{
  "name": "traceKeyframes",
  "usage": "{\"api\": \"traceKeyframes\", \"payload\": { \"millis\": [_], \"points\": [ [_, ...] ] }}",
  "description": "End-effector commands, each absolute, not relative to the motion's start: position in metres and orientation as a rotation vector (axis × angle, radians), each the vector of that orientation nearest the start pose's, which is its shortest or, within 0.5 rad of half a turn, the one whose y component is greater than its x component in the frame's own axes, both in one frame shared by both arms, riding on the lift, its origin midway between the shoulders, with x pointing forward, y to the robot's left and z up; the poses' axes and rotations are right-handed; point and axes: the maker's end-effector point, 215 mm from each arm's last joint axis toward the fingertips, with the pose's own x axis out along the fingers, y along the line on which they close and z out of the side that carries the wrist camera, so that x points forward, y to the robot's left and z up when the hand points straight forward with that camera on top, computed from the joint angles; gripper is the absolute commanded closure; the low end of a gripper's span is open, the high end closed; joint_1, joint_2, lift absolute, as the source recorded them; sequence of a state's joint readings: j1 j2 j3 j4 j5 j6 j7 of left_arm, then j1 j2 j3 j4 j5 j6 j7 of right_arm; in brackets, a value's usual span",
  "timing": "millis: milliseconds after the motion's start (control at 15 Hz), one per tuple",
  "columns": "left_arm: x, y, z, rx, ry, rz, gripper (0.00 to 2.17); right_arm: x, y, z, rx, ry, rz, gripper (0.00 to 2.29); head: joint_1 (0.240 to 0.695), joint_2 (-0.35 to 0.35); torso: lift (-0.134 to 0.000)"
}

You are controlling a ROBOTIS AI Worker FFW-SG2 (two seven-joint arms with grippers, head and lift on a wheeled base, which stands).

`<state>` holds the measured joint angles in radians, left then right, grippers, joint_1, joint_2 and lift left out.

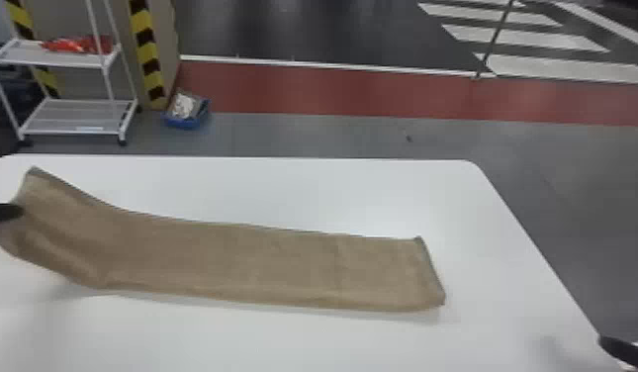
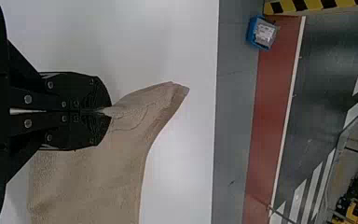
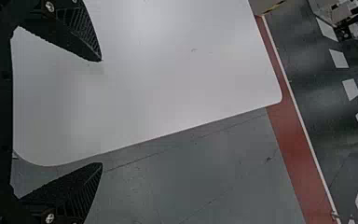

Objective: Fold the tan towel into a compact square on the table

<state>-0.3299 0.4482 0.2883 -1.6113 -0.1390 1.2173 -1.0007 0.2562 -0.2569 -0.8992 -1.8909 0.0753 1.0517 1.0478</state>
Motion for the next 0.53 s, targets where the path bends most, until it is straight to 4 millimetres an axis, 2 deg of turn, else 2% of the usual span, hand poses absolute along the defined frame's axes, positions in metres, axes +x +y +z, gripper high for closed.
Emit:
{"api": "traceKeyframes", "payload": {
  "millis": [0, 200, 333, 467],
  "points": [
    [0.532, 0.375, -0.336, -0.223, 0.77, -0.37, 2.14, 0.314, -0.563, -0.422, 0.326, 0.716, -0.011, 0.08, 0.695, -0.172, -0.125],
    [0.513, 0.29, -0.309, -0.288, 0.777, -0.452, 2.14, 0.312, -0.564, -0.42, 0.326, 0.713, -0.013, 0.08, 0.695, -0.247, -0.125],
    [0.52, 0.246, -0.299, -0.236, 0.752, -0.494, 2.14, 0.311, -0.564, -0.421, 0.329, 0.713, -0.013, 0.08, 0.695, -0.335, -0.125],
    [0.533, 0.207, -0.286, -0.209, 0.727, -0.529, 2.14, 0.31, -0.565, -0.421, 0.329, 0.713, -0.015, 0.08, 0.695, -0.35, -0.125]
  ]
}}
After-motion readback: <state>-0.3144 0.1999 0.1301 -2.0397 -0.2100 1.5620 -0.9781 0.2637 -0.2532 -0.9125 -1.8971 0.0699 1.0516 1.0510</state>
